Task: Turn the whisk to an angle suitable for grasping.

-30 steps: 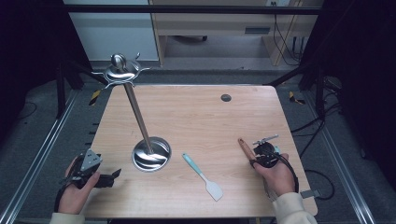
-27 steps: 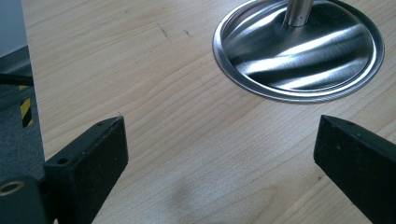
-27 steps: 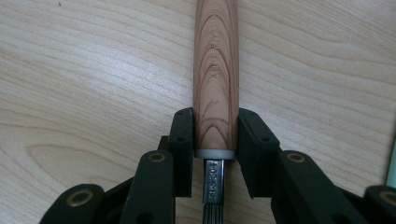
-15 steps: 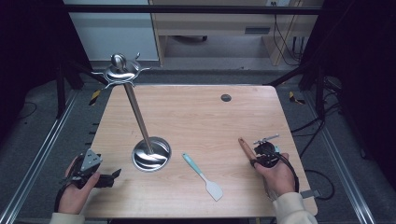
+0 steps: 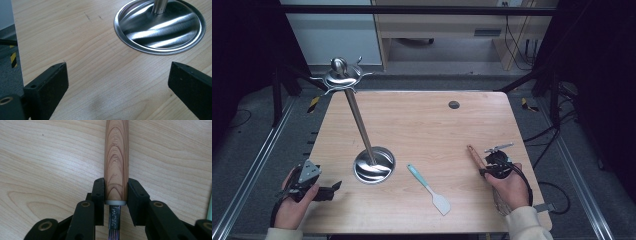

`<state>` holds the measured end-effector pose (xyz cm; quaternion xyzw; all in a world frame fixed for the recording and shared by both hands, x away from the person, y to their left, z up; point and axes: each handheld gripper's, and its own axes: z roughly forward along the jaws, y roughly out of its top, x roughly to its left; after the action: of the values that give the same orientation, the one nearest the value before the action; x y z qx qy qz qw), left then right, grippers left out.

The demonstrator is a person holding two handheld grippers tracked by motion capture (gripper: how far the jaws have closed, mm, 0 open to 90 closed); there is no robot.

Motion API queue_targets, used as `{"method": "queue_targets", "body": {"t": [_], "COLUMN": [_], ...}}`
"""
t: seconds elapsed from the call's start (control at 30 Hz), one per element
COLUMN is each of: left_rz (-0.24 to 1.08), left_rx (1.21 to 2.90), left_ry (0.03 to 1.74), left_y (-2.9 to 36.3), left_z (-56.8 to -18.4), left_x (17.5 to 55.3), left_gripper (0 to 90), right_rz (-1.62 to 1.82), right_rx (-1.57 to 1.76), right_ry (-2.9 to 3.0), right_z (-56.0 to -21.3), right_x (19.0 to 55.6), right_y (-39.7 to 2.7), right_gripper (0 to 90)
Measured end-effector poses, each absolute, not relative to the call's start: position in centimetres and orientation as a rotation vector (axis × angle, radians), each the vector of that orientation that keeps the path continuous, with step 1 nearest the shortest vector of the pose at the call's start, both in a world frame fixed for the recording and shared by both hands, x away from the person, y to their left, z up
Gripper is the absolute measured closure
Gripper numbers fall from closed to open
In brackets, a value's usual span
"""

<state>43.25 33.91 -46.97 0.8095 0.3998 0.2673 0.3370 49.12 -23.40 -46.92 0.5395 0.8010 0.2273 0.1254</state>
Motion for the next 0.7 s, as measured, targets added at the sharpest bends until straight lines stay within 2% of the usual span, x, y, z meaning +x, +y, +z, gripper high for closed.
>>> {"method": "queue_targets", "body": {"t": [0.7], "left_rz": [0.693], "left_rx": [2.109], "left_ry": [1.043], "left_y": [33.9], "left_z": [-47.0], "left_x": [43.3], "left_gripper": [2.6], "right_rz": [0.737], "right_rx": [1.558], "right_ry": [2.307], "right_z": [-45.3], "right_x": [48.8], "right_y": [-23.9], "right_gripper": [70.0]}}
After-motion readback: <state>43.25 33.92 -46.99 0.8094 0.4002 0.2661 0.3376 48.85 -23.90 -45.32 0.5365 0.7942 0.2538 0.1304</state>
